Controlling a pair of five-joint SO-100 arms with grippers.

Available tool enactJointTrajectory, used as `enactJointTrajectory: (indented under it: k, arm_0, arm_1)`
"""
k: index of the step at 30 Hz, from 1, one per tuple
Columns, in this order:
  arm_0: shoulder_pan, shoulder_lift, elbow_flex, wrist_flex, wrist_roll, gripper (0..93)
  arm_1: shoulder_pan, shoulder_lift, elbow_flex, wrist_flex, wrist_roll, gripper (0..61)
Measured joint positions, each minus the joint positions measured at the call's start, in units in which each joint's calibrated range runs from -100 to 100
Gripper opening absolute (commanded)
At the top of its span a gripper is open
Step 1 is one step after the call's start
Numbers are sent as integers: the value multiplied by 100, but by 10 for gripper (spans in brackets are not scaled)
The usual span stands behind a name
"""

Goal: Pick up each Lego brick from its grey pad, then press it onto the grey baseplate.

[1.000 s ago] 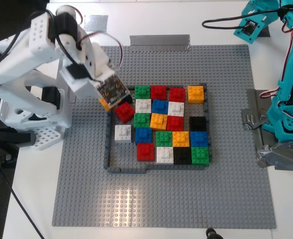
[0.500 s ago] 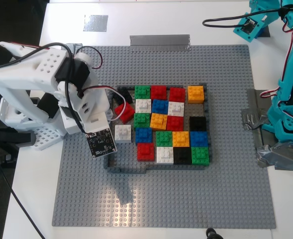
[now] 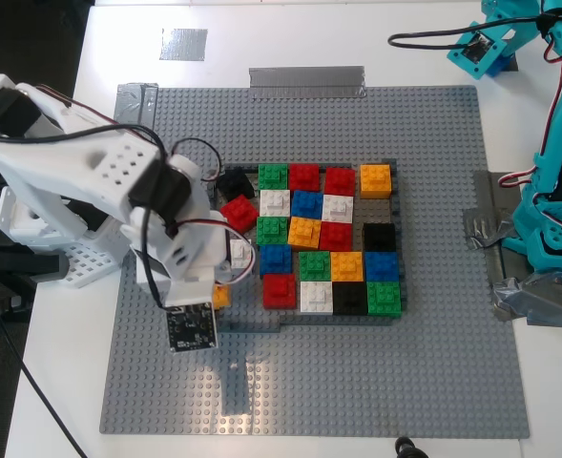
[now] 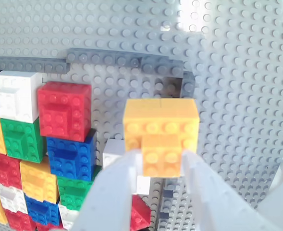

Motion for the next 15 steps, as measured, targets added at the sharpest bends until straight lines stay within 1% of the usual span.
enactJointTrajectory:
  k: [4,9,12,15]
  arm_0:
    - [-22,-845,195,583,0,0]
    - [-333,-1893,820,722,0,0]
    - [-570,-2409,1415,609,0,0]
    - [-925,-2899,2127,261,-37,0]
  arm_1:
    - [-9,440,87,-346,-112,1]
    - [-109,829,87,-636,-298,1]
    - [-300,924,87,-740,-410,1]
    - [-418,993,87,-756,-518,1]
